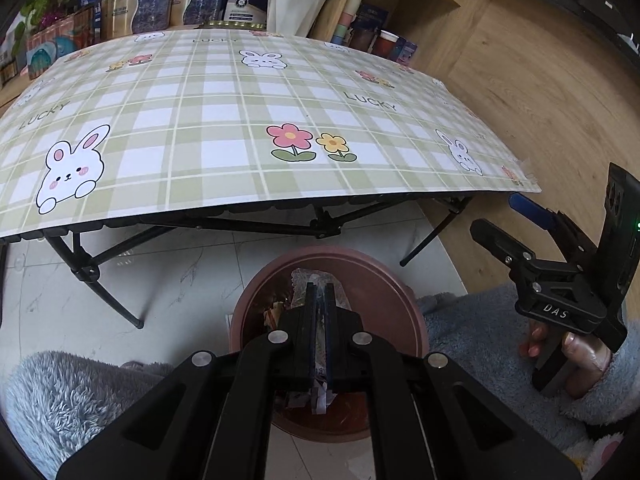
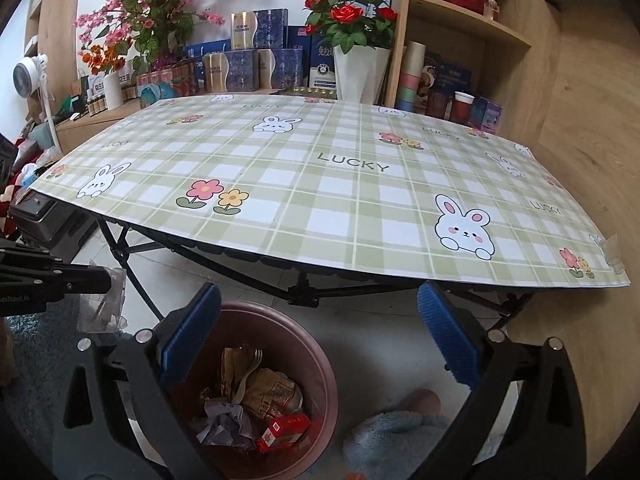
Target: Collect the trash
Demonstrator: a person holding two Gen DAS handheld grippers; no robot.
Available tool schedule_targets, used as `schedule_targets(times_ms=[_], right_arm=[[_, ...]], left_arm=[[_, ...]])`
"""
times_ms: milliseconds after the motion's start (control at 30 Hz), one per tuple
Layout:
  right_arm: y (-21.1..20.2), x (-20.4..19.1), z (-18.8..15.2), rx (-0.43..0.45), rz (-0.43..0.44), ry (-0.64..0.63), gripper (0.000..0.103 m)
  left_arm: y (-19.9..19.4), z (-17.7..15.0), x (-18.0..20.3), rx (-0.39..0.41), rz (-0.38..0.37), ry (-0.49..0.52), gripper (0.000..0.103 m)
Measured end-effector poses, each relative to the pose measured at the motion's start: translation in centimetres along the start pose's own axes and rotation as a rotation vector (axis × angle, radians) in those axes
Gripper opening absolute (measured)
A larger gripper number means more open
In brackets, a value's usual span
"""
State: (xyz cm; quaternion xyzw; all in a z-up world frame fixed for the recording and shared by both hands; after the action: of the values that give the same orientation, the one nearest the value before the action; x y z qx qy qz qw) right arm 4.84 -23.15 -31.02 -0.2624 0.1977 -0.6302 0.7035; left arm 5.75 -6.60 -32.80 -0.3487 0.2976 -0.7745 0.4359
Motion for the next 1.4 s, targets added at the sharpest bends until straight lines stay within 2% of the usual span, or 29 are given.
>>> schedule_targets(times_ms=[133,200,267,367,867,967,1100,1167,1300,1400], right_arm=[[0.1,-0.2,-0.1,-0.005,0.003,-0.007,0.097],[0.1,-0.2,-0.1,-0.007,0.004,-0.007,0.097],[0.1,-0.1,-0.1,-0.009,0.003,-0.008,0.097],[0.2,-0.1,-0.1,-0.011,0.002,-0.008,0.097],[0.3,-0.2,-0.4,-0.023,-0.001,-0.014,0.097],[0.4,-0.1,-0.3,-0.025,-0.002,-0.012,0.097],[-0.1,0.5,0.3,-0.022,-0.026,0.001,0.097],[-1.4,0.5,1.6,0.001,-0.046,-0.027,0.097],[-3.7,0.3,4.8,0.033,-0.015,-0.037,0.097],[-6.1,0.5,8.0,0.066,0.038,-0.003,0.097]], left_arm=[[0.3,-0.2,0.4,-0.011,0.003,0.015,0.004],[0.4,-0.3,0.5,-0.016,0.000,0.015,0.015],[0.3,-0.2,0.6,-0.014,-0.012,0.011,0.034],[0.1,-0.1,0.4,-0.002,-0.016,-0.001,0.047],[-0.1,0.3,-0.1,0.007,0.008,-0.026,0.088],[-0.5,0.6,-0.6,0.021,0.025,-0.043,0.093],[-2.3,2.1,-2.0,0.080,0.092,-0.088,0.097],[-4.2,3.4,-2.7,0.125,0.154,-0.090,0.097],[-8.6,6.7,-3.0,0.243,0.288,-0.018,0.097],[-12.4,9.2,-3.1,0.328,0.336,-0.014,0.097]])
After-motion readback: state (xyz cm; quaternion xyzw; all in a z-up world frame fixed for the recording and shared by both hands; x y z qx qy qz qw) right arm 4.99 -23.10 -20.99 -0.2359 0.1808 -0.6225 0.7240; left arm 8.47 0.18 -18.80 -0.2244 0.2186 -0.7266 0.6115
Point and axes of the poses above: each gripper's, at about its wrist camera, not at the fingertips, and y roughly the way its jaws point, x to its right, z to its top, the point moved 8 cm from there along y, roughly the way its jaws point, and after that the axes turned 1 degree about y, right-handed, at the moved point
